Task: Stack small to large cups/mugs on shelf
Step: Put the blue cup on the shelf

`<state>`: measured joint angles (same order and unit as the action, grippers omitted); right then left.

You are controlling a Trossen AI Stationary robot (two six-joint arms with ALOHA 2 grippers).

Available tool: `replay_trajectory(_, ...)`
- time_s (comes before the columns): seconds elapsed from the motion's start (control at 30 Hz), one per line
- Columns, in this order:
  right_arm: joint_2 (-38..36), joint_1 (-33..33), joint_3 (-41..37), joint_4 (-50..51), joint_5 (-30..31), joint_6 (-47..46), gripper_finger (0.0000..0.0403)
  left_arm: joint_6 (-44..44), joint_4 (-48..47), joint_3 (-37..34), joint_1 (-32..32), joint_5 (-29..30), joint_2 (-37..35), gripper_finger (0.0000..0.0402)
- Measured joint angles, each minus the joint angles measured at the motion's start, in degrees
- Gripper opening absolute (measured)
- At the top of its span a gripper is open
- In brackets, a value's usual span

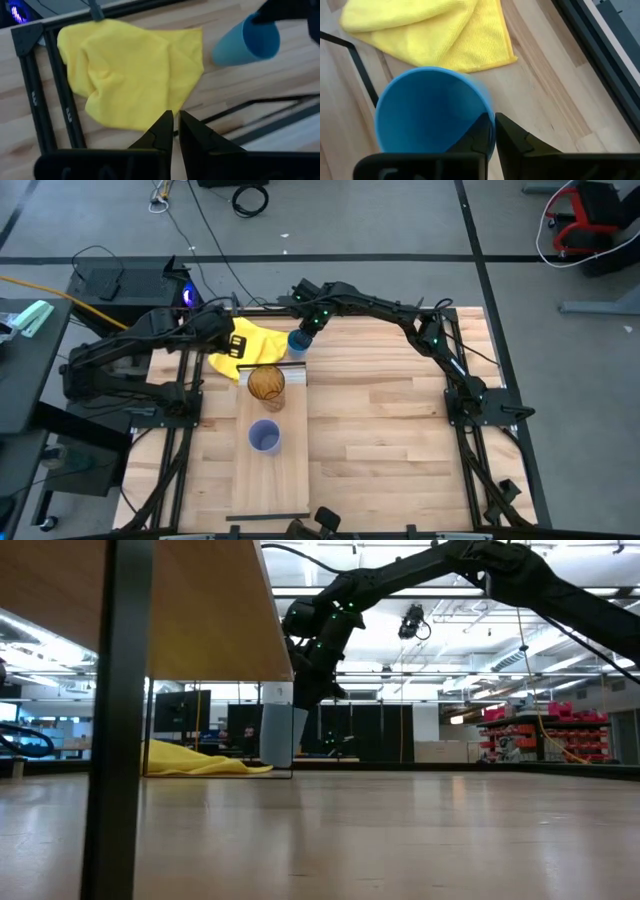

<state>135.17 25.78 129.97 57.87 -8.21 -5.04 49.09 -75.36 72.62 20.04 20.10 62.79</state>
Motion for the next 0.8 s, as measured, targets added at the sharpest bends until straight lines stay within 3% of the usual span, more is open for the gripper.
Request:
replay_trajectory(0.4,0.0,0.0,0.0,-0.5,0.0,-1.48,0.0038,-6.05,4.35,0.0,6.32,-0.98,3.28,0.0046)
replay_trajectory(0.8,0.0,0.0,0.02,-2.1,-0.87,-2.78,0.0039,-11.7,13.03,0.0,11.87,-9.71,7.65,0.007)
